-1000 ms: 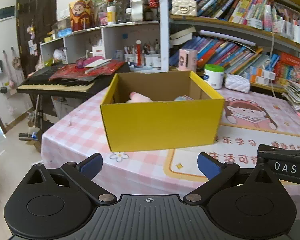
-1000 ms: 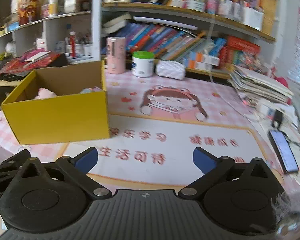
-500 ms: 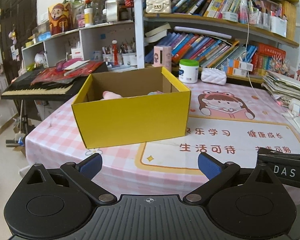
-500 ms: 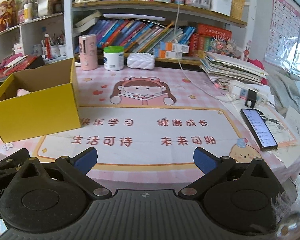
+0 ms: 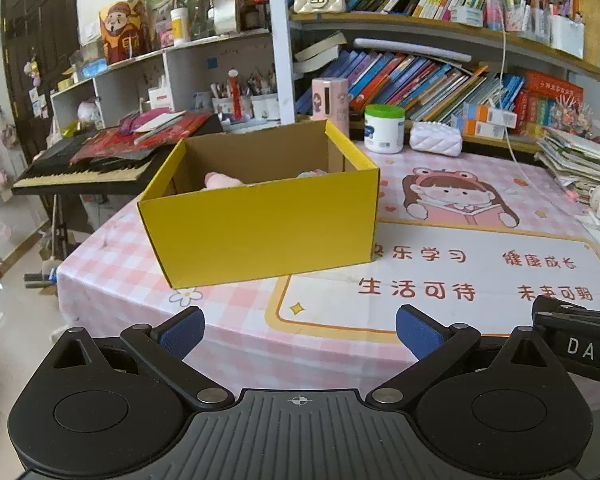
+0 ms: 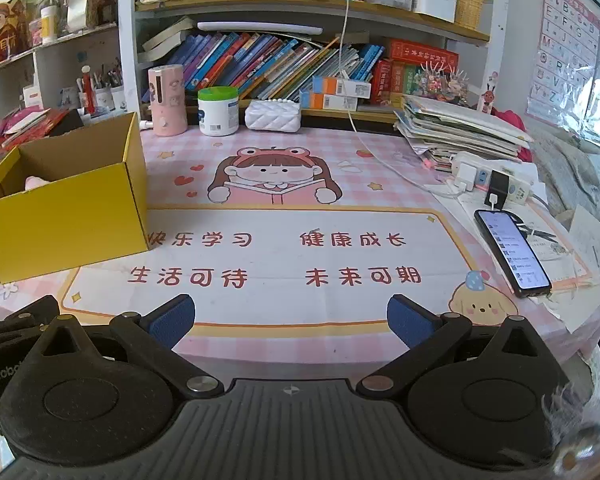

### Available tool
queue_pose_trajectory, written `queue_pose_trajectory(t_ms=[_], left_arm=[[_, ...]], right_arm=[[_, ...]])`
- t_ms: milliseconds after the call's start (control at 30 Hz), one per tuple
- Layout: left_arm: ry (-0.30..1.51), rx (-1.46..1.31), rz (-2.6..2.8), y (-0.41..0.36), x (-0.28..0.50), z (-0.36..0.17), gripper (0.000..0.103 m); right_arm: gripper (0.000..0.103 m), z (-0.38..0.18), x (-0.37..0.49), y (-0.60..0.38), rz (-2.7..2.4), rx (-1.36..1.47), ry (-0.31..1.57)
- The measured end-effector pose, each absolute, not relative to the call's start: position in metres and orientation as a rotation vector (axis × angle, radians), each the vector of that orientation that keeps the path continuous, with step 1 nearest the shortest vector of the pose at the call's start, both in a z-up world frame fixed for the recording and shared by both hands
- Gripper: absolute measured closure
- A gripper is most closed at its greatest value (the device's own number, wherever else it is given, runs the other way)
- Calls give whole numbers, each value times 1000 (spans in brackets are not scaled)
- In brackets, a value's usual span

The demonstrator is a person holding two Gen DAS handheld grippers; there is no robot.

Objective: Organize objects

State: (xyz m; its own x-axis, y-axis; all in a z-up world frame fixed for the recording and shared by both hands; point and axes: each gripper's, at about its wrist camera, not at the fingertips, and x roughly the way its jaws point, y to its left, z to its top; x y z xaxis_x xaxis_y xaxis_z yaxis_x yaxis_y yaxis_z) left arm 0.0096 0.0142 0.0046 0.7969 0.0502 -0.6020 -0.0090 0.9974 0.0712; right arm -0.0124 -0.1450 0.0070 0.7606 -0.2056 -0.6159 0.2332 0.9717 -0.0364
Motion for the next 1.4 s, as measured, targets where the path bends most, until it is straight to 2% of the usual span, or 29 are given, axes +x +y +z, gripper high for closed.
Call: queue_pose_trajectory(t_ms=[500,1400], left_arm=[[684,78,101,9,10,1,0],[698,113,109,8,14,-5,0]], right_arm=[[0,-4,-6,-128,-290,-94,702],[0,-10,2,-126,-320,-84,741]])
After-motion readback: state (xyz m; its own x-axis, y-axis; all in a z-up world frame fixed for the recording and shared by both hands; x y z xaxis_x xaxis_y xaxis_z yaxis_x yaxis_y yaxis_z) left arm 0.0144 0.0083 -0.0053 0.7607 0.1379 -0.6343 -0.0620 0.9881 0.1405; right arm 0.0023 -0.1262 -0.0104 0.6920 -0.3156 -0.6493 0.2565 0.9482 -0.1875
